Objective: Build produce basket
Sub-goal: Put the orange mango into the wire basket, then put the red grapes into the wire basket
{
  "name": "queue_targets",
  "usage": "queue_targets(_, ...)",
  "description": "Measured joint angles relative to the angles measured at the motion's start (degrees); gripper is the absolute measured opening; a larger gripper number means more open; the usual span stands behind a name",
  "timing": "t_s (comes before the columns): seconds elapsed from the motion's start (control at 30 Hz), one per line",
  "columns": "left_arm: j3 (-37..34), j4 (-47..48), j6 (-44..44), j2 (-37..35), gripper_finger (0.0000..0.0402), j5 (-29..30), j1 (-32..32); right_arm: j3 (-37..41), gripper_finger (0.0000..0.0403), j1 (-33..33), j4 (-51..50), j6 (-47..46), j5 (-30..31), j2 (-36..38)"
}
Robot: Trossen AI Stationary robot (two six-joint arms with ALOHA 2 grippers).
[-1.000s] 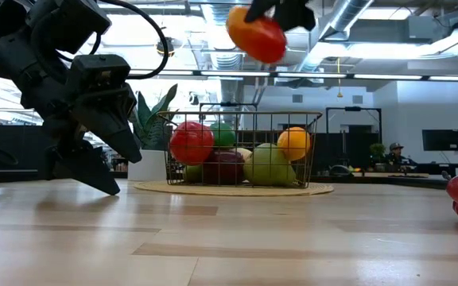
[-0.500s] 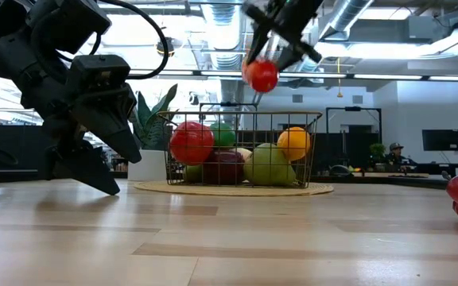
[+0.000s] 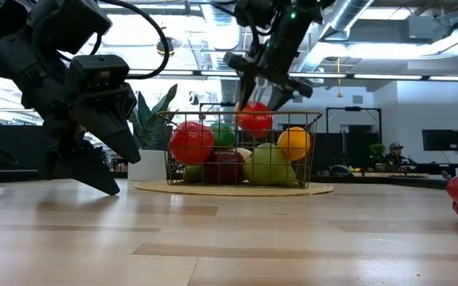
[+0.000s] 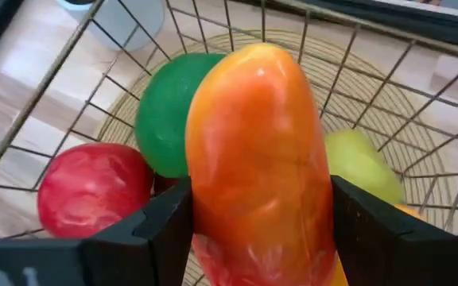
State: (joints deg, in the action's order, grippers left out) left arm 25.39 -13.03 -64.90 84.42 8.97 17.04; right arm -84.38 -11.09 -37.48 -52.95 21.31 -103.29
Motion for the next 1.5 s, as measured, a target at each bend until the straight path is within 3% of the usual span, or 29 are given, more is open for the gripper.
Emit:
queue_targets(0.27, 0.00, -0.05, 0.00, -0.02, 0.0316, -0.20, 0.00, 0.02, 0.0260, -0.76, -0.17, -0.75, -0.41, -1.02)
queue_targets(0.63, 0.00, -0.09, -0.05, -0.02, 0.0316, -0.19, 0.00, 0.02, 0.0333, -3.09, -0.04, 1.62, -2.81, -0.98)
queue_targets(0.93, -0.02, -0.16, -0.56, 0.00, 0.0316, 0.33, 0.00, -0.13, 0.0352, -4.90, -1.44, 2.45, -4.80, 0.21)
queue_targets(1.03, -0.02, -0.18, -0.85, -0.01, 0.0316, 0.30, 0.00, -1.85, 0.0354, -5.11, -4.81, 4.25, -6.65, 0.93)
queue_targets(1.13, -0.04, -0.34, -0.86, 0.00, 0.0316, 0.32, 0.00, -6.99, 0.0353, -5.01, -11.71, 7.52, -12.35, 1.66)
queue_targets(1.27, -0.04, -0.40, -0.87, 0.00, 0.0316, 0.35, 0.00, -14.87, 0.0350, -1.62, -24.96, 12.27, -20.96, 3.22)
queue_targets(1.5, -0.07, -0.68, -0.90, 0.02, 0.0316, 0.83, 0.04, -17.57, 0.0349, 16.51, -32.27, 10.42, -20.30, 10.09)
